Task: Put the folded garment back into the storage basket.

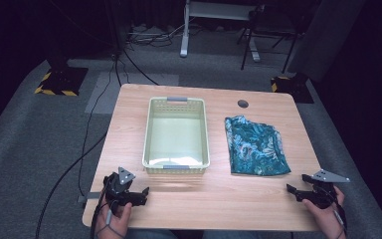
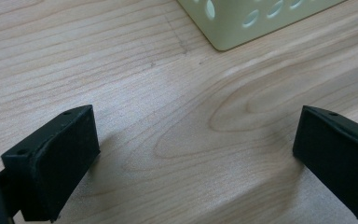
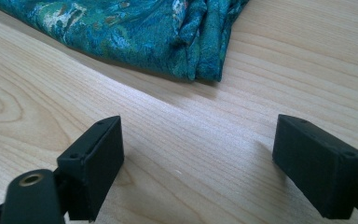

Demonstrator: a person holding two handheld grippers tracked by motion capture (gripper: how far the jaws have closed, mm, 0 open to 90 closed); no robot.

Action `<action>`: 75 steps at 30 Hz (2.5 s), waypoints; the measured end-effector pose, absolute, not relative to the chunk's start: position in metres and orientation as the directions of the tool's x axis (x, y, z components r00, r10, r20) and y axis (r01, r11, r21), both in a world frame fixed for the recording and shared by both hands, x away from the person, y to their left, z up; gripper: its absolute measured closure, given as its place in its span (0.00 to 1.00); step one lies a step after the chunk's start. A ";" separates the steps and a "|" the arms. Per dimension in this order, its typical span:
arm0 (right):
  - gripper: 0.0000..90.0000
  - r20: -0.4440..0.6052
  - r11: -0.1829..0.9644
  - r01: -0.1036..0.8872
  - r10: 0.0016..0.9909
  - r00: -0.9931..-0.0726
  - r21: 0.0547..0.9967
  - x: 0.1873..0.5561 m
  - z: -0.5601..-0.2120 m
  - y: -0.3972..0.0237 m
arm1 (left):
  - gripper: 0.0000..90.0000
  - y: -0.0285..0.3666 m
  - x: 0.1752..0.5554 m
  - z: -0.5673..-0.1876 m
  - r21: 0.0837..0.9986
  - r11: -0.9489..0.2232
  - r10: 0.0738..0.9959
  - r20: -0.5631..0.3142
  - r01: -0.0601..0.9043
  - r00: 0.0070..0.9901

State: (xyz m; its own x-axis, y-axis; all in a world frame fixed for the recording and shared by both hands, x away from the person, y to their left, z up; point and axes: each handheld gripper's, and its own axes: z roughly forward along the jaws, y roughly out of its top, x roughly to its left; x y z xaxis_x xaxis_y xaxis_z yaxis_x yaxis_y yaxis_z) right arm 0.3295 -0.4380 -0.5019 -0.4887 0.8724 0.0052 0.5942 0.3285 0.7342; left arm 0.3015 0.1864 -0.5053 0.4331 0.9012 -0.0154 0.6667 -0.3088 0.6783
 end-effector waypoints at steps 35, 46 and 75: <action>0.16 0.005 0.336 0.594 0.868 -0.496 0.731 0.329 -0.502 -0.438 | 0.00 0.186 0.303 -0.505 0.679 -0.303 0.904 -0.017 0.668 0.428; 0.11 0.020 0.318 0.612 0.877 -0.479 0.724 0.327 -0.498 -0.443 | 0.00 0.186 0.303 -0.505 0.680 -0.304 0.904 -0.016 0.668 0.428; 0.10 0.040 0.305 0.574 0.859 -0.510 0.760 0.330 -0.464 -0.434 | 0.00 0.186 0.303 -0.505 0.679 -0.305 0.903 -0.016 0.668 0.428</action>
